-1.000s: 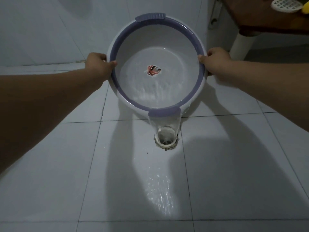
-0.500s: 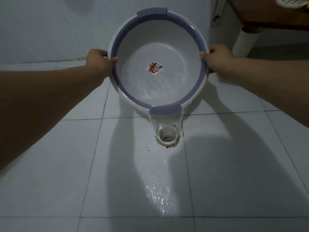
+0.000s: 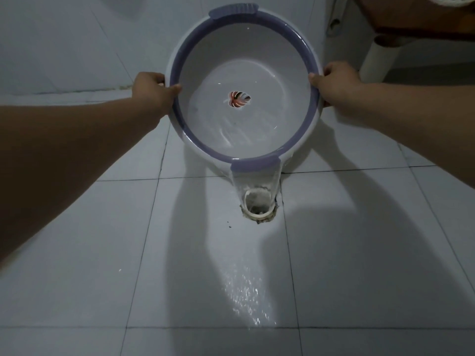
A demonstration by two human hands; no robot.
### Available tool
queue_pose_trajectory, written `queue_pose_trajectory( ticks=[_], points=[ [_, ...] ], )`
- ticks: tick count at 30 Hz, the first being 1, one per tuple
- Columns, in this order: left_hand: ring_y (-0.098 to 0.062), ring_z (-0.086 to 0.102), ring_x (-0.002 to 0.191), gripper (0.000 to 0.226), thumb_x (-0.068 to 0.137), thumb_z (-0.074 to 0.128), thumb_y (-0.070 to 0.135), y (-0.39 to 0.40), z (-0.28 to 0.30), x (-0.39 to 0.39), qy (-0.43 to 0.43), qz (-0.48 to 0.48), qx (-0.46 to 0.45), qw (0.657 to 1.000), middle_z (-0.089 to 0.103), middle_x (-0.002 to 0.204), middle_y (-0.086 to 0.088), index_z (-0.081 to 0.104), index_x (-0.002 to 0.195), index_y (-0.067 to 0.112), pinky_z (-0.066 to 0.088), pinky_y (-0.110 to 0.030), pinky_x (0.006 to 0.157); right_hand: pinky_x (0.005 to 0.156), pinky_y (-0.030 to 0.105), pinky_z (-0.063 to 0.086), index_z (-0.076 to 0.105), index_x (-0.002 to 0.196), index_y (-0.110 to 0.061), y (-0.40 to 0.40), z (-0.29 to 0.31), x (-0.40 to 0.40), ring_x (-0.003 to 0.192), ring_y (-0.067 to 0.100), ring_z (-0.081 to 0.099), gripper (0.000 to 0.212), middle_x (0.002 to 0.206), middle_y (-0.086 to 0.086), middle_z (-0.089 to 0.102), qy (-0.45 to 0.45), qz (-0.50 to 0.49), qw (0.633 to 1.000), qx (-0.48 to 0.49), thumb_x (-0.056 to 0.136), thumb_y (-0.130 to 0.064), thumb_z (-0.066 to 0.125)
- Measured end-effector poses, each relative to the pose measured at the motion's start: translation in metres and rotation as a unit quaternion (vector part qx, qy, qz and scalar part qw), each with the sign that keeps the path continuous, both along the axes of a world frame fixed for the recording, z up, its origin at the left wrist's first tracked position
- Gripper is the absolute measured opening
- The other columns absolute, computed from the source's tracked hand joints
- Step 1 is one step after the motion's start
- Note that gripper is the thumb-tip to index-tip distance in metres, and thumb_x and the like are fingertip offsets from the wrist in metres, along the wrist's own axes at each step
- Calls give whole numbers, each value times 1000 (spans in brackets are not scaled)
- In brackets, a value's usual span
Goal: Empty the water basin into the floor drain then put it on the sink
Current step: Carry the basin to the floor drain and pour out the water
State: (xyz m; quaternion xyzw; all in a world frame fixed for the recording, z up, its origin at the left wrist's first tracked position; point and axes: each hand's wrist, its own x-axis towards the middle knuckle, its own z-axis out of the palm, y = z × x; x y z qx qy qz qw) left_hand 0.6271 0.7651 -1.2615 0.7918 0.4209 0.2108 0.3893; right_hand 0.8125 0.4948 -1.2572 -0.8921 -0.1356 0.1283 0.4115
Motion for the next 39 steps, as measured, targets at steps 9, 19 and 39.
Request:
queue_pose_trajectory(
  ticks=[9,19,39],
  points=[
    [-29,70,97,41,91,72,27,-2,4,-1,-7,0,-8,1000,71,114,-14,66,125,5,59,-39,87,90,47,56,58,124,-3,-3,2,2,103,37,65,38,113,18,64,-10,7,1000,1,100,-31,51],
    [-31,70,103,45,91,72,26,-4,5,-3,-15,-5,-14,1000,69,119,-15,63,130,4,59,-42,89,89,47,56,56,126,-5,-6,-1,2,103,36,65,37,113,16,63,-6,1,1000,14,100,-30,52],
    [-28,71,98,35,92,70,24,-7,4,-1,-39,-1,-7,999,72,113,-13,68,123,7,60,-39,87,80,42,57,56,122,-5,-4,-1,7,92,28,61,36,101,11,57,-39,-12,999,19,98,-31,54]
  ],
)
